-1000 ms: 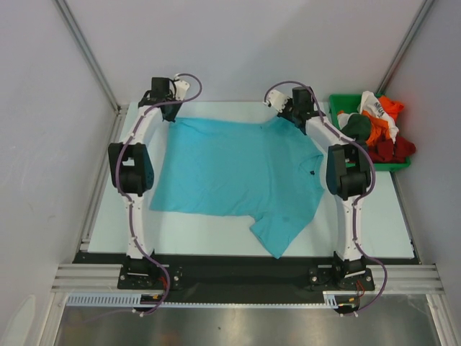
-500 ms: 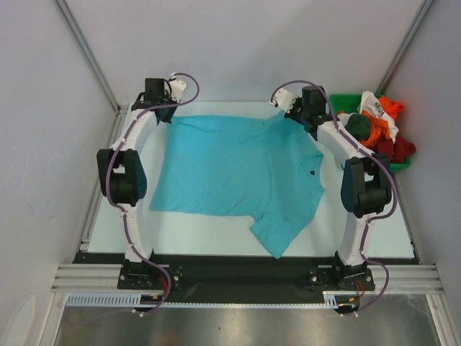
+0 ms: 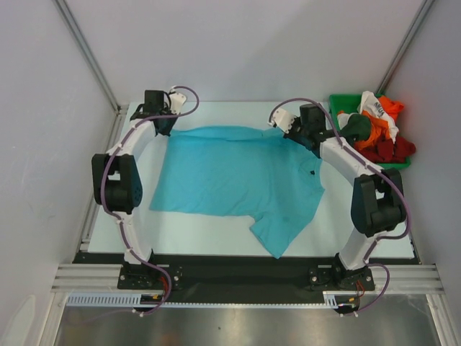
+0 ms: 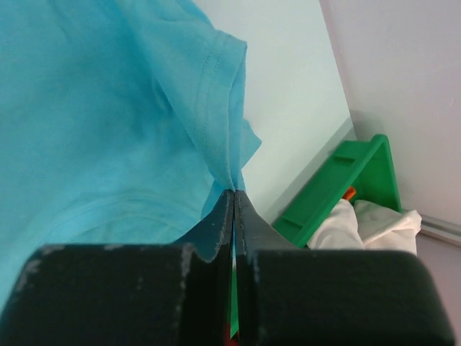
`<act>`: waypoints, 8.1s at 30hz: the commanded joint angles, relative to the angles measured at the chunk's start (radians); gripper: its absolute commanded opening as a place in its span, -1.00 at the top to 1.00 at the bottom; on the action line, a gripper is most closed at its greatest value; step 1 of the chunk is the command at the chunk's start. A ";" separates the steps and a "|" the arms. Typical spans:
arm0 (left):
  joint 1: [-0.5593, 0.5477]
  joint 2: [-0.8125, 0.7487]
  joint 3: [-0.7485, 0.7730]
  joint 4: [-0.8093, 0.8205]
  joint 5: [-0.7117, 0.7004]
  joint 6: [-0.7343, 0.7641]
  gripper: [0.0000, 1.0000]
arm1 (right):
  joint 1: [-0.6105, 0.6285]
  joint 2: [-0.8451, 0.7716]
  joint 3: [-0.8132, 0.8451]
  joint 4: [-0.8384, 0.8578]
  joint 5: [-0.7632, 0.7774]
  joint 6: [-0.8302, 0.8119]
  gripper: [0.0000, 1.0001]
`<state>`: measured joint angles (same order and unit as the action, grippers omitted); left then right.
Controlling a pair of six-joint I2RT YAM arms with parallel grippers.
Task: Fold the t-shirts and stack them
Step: Fold the tshirt
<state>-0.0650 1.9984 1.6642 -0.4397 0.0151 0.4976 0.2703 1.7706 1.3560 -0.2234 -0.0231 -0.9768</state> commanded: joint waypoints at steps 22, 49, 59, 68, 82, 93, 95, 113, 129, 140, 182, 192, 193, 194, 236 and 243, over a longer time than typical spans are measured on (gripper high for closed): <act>0.007 -0.204 -0.333 0.087 0.025 -0.034 1.00 | 0.063 -0.367 -0.399 -0.093 -0.035 0.101 1.00; 0.004 0.120 0.081 -0.091 0.052 -0.114 0.16 | -0.131 0.016 -0.040 -0.105 -0.138 0.340 0.00; 0.004 0.257 0.177 -0.083 0.011 -0.136 0.16 | -0.157 0.182 0.063 -0.106 -0.107 0.320 0.02; 0.007 0.286 0.172 -0.073 -0.030 -0.159 0.16 | -0.167 0.306 0.130 -0.093 -0.052 0.291 0.05; 0.019 0.336 0.233 -0.070 -0.099 -0.136 0.15 | -0.181 0.503 0.379 -0.182 -0.009 0.283 0.10; 0.010 0.349 0.276 -0.077 -0.096 -0.131 0.06 | -0.167 0.556 0.459 -0.203 -0.014 0.294 0.08; 0.014 0.344 0.263 -0.105 -0.055 -0.140 0.10 | -0.166 0.552 0.456 -0.205 -0.014 0.294 0.09; 0.021 0.356 0.287 -0.117 -0.095 -0.218 0.99 | -0.141 0.573 0.489 -0.194 0.006 0.296 0.17; 0.021 0.436 0.454 -0.065 -0.187 -0.169 0.99 | -0.115 0.763 0.824 -0.227 0.003 0.322 0.14; -0.010 0.314 0.467 0.052 -0.310 -0.171 0.61 | -0.098 0.612 0.783 -0.166 0.063 0.372 -0.02; -0.004 -0.210 -0.325 -0.136 -0.067 -0.211 -0.51 | 0.363 -0.554 -0.750 -0.298 -0.341 -0.039 -0.14; 0.022 -0.236 -0.349 -0.178 -0.058 -0.228 -0.49 | 0.363 -0.419 -0.712 -0.255 -0.347 -0.059 0.08; 0.031 -0.242 -0.353 -0.194 -0.053 -0.235 -0.49 | 0.363 -0.413 -0.704 -0.270 -0.347 -0.060 0.28; 0.040 -0.250 -0.357 -0.208 -0.043 -0.249 -0.49 | 0.365 -0.405 -0.698 -0.280 -0.347 -0.060 0.69; 0.248 -0.084 -0.420 -0.410 0.149 -0.284 0.41 | 0.359 -0.537 -0.739 -0.320 -0.273 -0.005 1.00; 0.249 -0.096 -0.402 -0.444 0.187 -0.277 0.99 | 0.310 -0.540 -0.716 -0.311 -0.265 0.032 1.00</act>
<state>0.1791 1.9083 1.2709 -0.8417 0.1688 0.2031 0.6132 1.2549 0.6193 -0.5526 -0.2955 -0.9794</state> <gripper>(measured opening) 0.023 0.011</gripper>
